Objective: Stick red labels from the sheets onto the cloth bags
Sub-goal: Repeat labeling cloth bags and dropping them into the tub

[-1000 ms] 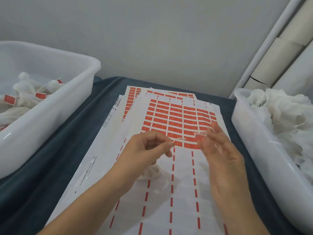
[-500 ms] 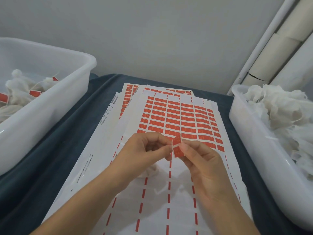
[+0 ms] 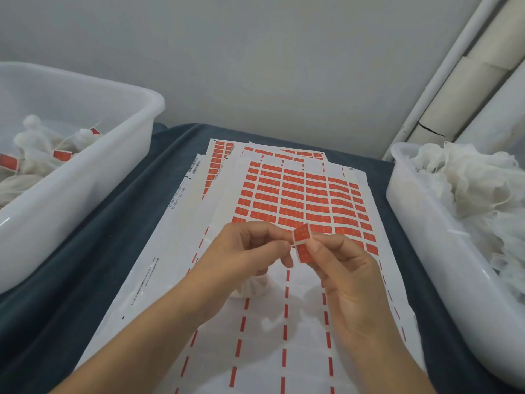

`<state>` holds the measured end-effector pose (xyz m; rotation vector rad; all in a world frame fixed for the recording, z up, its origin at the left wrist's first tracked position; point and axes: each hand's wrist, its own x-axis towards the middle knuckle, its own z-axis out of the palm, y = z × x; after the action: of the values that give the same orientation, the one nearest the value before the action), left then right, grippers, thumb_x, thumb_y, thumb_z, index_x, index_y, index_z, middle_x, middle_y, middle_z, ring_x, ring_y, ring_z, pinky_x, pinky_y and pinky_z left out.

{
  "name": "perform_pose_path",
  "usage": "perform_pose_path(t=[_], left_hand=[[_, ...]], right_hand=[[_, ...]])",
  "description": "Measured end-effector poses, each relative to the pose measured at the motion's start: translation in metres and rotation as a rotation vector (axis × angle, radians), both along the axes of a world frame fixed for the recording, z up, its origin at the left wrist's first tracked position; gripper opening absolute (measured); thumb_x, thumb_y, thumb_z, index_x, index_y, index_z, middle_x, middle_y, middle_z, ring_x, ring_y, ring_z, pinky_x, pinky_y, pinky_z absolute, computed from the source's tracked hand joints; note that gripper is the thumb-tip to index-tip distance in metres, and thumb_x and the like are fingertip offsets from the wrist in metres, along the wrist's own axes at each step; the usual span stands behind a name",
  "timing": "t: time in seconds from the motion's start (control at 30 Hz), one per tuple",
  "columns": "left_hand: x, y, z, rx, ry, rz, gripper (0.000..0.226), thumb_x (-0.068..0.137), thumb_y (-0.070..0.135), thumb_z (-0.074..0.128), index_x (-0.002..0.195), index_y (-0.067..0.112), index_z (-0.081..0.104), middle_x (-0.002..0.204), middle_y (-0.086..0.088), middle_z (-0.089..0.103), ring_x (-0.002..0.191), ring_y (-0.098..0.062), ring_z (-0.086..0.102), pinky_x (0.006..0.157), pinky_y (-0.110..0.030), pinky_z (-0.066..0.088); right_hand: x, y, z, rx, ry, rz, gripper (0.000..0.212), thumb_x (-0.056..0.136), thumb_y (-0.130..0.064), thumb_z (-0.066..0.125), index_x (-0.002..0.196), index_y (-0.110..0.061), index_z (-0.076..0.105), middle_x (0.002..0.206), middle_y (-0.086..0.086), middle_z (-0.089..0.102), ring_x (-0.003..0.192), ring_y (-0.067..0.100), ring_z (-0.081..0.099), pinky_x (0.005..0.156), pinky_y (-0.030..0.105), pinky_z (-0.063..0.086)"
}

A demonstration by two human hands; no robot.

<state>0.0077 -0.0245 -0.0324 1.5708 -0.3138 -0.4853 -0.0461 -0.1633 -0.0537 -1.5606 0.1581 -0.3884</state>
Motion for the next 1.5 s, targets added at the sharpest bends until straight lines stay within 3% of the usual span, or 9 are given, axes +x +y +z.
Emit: perform_pose_path(t=[0.17,0.33,0.5,0.6,0.7,0.9,1.27,1.4,1.5], left_hand=[[-0.001,-0.001,0.000,-0.050,0.035,0.014,0.021,0.059,0.042,0.066,0.066,0.025,0.074,0.064,0.005,0.067,0.049,0.000,0.054,0.047,-0.007,0.039],[0.000,-0.004,-0.003,-0.046,0.007,0.091,0.029,0.057,0.043,0.063,0.070,0.018,0.071,0.060,0.006,0.065,0.049,0.001,0.054,0.047,-0.007,0.039],[0.003,-0.002,-0.004,-0.043,0.020,0.140,0.031,0.057,0.039,0.065,0.074,0.013,0.069,0.065,0.005,0.069,0.050,0.002,0.056,0.046,-0.006,0.040],[0.002,-0.002,-0.004,-0.038,0.021,0.136,0.030,0.057,0.040,0.065,0.072,0.014,0.069,0.068,0.006,0.070,0.051,0.002,0.058,0.047,-0.008,0.040],[0.001,-0.003,-0.006,-0.012,-0.018,0.118,0.030,0.056,0.043,0.064,0.070,0.017,0.070,0.071,0.010,0.070,0.059,0.006,0.059,0.059,-0.014,0.040],[0.000,-0.003,-0.008,0.030,-0.089,0.115,0.024,0.057,0.045,0.061,0.065,0.023,0.067,0.070,0.016,0.068,0.077,0.008,0.060,0.072,-0.017,0.045],[-0.002,-0.007,-0.007,0.065,-0.151,0.131,0.019,0.058,0.047,0.060,0.068,0.034,0.069,0.067,0.020,0.068,0.070,0.008,0.061,0.062,-0.016,0.042],[-0.007,-0.011,-0.008,0.182,-0.356,0.218,0.036,0.057,0.055,0.058,0.091,0.054,0.049,0.077,0.029,0.059,0.075,0.009,0.057,0.060,-0.007,0.049],[-0.009,-0.009,-0.012,0.297,-0.828,0.259,0.035,0.073,0.047,0.063,0.103,0.050,0.045,0.098,0.020,0.052,0.068,0.001,0.052,0.054,0.000,0.044]], right_hand=[[-0.001,0.000,-0.001,-0.062,-0.049,-0.013,0.011,0.066,-0.034,0.063,0.072,-0.029,0.071,0.079,-0.018,0.071,0.083,0.002,0.067,0.066,0.005,0.048],[-0.003,0.003,0.000,-0.192,-0.080,-0.064,0.014,0.068,-0.040,0.062,0.079,-0.037,0.071,0.086,-0.031,0.067,0.089,-0.012,0.061,0.065,-0.002,0.042],[0.003,-0.008,0.004,-0.138,0.000,-0.168,0.047,0.073,-0.058,0.056,0.118,-0.060,0.040,0.103,-0.052,0.050,0.101,-0.021,0.051,0.081,0.017,0.047],[0.004,-0.017,0.008,-0.003,0.077,-0.139,0.036,0.067,-0.057,0.061,0.102,-0.050,0.062,0.105,-0.027,0.065,0.095,-0.004,0.064,0.083,0.028,0.053],[0.002,-0.008,0.011,0.007,0.160,0.050,0.023,0.061,-0.055,0.061,0.082,-0.051,0.068,0.091,-0.017,0.071,0.088,0.005,0.068,0.070,0.020,0.056],[0.001,-0.009,0.010,-0.004,0.144,0.109,0.018,0.057,-0.047,0.063,0.073,-0.049,0.071,0.083,-0.019,0.072,0.083,0.005,0.068,0.063,0.013,0.053],[-0.001,-0.003,0.009,-0.084,0.082,-0.085,0.018,0.061,-0.046,0.061,0.067,-0.031,0.069,0.074,-0.026,0.068,0.080,-0.009,0.062,0.056,0.000,0.043],[0.000,-0.002,0.005,-0.044,0.136,-0.123,0.019,0.063,-0.048,0.060,0.072,-0.036,0.072,0.075,-0.023,0.069,0.079,-0.004,0.064,0.068,0.015,0.042],[0.001,-0.001,0.005,-0.013,0.159,-0.084,0.013,0.063,-0.045,0.061,0.068,-0.042,0.071,0.072,-0.019,0.070,0.077,-0.001,0.065,0.074,0.020,0.043]])
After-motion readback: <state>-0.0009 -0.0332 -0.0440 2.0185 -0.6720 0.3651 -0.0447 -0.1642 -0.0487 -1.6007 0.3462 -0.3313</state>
